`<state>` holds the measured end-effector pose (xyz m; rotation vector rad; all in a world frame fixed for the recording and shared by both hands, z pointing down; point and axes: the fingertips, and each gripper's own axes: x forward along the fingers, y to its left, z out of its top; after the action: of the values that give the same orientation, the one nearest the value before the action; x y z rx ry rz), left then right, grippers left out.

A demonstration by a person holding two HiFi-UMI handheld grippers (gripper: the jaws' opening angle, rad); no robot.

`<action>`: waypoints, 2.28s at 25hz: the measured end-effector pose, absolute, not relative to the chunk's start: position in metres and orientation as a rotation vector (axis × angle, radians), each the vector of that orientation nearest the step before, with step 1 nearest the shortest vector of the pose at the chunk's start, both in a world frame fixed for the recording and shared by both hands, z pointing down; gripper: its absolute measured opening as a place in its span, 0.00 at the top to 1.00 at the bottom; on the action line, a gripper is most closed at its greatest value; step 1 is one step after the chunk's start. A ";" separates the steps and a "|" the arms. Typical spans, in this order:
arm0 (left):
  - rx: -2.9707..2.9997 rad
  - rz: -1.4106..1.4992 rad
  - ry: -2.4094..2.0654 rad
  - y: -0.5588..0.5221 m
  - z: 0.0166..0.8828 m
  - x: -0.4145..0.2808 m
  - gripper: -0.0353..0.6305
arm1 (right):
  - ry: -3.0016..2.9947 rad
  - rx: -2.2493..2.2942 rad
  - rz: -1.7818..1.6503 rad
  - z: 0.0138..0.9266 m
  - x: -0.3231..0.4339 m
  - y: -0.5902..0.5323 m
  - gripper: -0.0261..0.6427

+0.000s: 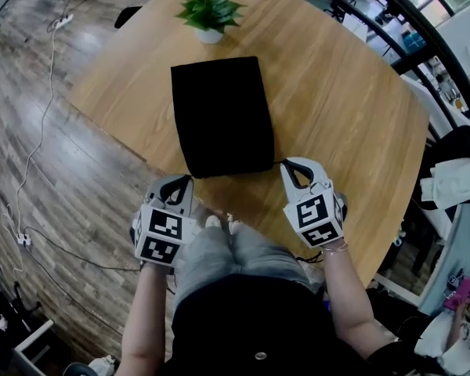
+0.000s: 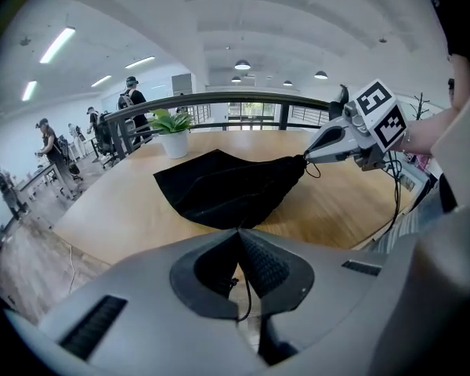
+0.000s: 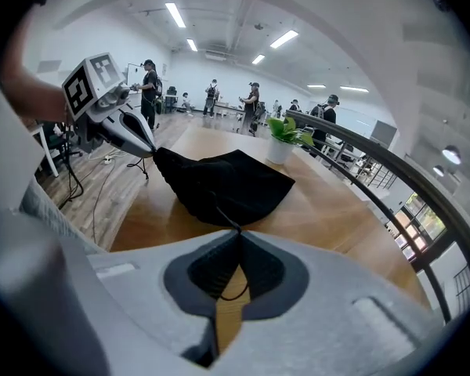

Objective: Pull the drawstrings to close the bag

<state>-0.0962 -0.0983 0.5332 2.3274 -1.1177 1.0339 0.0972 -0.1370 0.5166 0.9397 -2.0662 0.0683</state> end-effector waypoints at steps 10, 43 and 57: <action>2.377 1.005 -1.181 -0.100 0.504 -0.105 0.92 | -2.102 1.029 0.071 0.491 0.099 -0.135 0.96; 2.464 0.684 -1.523 -0.130 0.398 -0.141 0.92 | -2.345 1.353 0.169 0.394 0.110 -0.153 0.96; 2.423 0.494 -1.652 -0.144 0.377 -0.153 0.92 | -2.421 1.516 0.264 0.374 0.121 -0.169 0.96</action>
<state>-0.1534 -0.1444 0.3769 2.4233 -1.6521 0.4944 0.1209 -0.1690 0.3738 1.5155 -2.4207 0.2644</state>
